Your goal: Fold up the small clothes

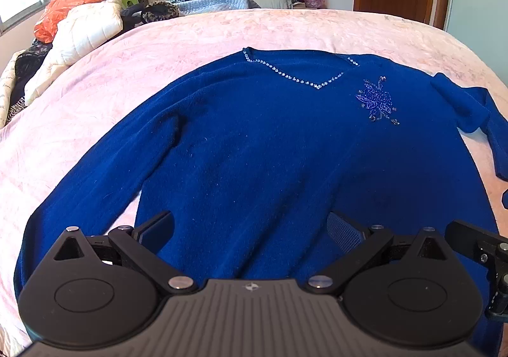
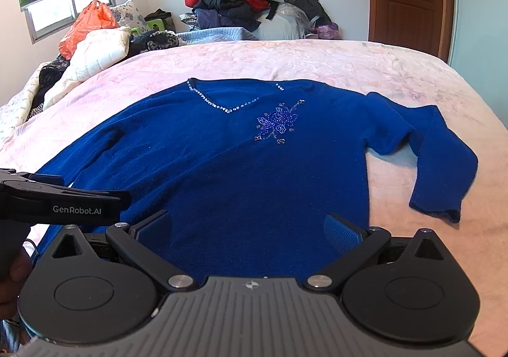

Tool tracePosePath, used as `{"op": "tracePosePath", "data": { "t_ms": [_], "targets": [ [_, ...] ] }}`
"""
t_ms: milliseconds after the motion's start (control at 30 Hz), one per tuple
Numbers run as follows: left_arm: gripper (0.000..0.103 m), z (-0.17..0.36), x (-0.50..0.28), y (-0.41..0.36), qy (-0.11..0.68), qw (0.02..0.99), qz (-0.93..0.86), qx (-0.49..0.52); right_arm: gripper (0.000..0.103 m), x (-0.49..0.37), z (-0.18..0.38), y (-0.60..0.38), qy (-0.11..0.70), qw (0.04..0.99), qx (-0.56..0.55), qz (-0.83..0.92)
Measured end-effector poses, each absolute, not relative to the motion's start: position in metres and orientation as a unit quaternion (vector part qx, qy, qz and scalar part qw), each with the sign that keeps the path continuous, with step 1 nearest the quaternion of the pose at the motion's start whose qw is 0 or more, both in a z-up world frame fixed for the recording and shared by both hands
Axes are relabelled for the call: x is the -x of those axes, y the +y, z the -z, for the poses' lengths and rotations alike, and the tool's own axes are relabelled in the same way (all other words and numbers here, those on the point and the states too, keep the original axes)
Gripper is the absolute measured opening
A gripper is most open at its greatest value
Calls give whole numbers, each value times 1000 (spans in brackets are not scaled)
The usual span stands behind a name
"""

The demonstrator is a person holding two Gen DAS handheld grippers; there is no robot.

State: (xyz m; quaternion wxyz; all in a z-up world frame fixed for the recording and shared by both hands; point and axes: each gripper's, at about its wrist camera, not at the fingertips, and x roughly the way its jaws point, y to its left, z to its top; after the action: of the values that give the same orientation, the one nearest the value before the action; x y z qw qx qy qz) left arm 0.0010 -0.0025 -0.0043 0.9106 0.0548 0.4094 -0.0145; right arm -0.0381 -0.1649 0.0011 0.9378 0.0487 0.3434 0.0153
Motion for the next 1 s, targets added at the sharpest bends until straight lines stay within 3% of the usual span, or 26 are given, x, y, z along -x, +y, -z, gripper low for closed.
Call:
{"op": "tracePosePath", "data": {
  "t_ms": [1000],
  "targets": [
    [103,10,-5,-5,416,907,-5,-64,103,41,0,-167,340,939,-54,-12]
  ]
}}
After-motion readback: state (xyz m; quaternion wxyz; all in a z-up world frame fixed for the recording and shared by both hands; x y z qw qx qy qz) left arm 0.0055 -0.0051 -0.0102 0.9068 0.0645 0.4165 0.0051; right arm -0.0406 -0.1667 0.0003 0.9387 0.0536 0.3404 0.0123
